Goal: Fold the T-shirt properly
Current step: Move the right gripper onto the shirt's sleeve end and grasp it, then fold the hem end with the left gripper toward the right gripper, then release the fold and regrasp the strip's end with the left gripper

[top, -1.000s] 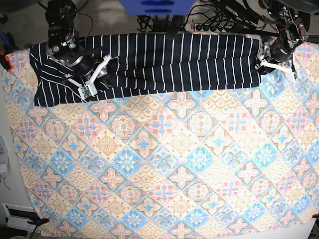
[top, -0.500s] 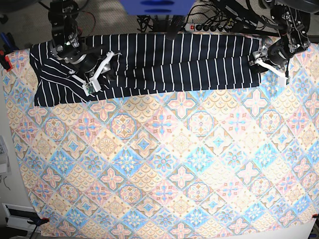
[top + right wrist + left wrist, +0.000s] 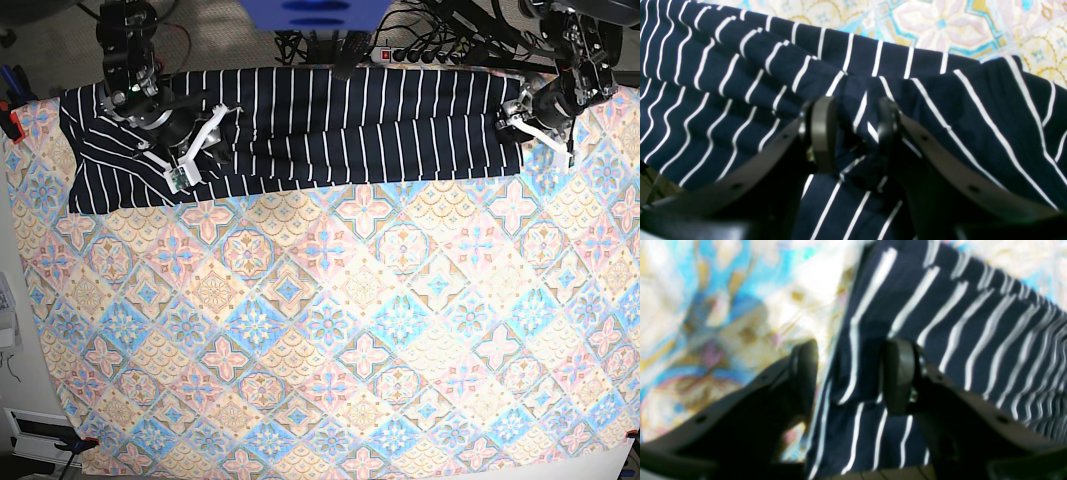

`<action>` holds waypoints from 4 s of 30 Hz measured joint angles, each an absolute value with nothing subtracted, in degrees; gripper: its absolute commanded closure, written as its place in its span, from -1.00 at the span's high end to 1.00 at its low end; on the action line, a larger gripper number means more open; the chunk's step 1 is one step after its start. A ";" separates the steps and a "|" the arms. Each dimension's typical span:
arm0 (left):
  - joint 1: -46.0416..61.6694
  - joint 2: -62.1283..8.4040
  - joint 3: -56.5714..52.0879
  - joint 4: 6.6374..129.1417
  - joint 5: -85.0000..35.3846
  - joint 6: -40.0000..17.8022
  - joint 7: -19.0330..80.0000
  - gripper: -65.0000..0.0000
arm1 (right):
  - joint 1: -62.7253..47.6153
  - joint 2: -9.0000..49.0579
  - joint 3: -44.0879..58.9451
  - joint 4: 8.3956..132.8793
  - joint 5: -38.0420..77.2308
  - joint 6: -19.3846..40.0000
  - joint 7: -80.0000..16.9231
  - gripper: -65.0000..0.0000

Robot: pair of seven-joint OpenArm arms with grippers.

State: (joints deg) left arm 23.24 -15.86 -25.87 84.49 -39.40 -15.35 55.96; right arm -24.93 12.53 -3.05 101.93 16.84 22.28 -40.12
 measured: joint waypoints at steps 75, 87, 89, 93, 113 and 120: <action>25.74 2.83 -21.41 110.02 -57.36 -14.83 63.94 -1.00 | -24.95 12.69 -2.94 102.28 16.95 22.26 -40.14 -0.38; 23.97 2.48 -15.97 104.53 -57.21 -14.66 63.83 -1.00 | -23.83 12.86 -2.79 102.37 16.97 22.31 -40.14 -0.38; 23.92 2.37 -15.97 104.44 -57.25 -14.68 63.88 -0.91 | -23.99 12.69 -1.98 102.37 16.97 22.39 -40.21 -0.38; 23.68 0.91 -13.41 104.47 -57.34 -14.87 65.82 -0.41 | -23.79 13.02 -1.56 102.37 16.82 22.09 -40.07 -0.38; 24.49 -18.79 -23.40 103.83 -73.80 -15.05 66.48 0.18 | -23.77 12.88 -1.28 102.37 16.95 22.26 -40.10 -0.38; 24.91 -19.05 -23.00 98.61 -60.93 -15.11 66.61 0.19 | -23.79 12.91 -1.37 102.37 16.93 22.26 -40.14 -0.38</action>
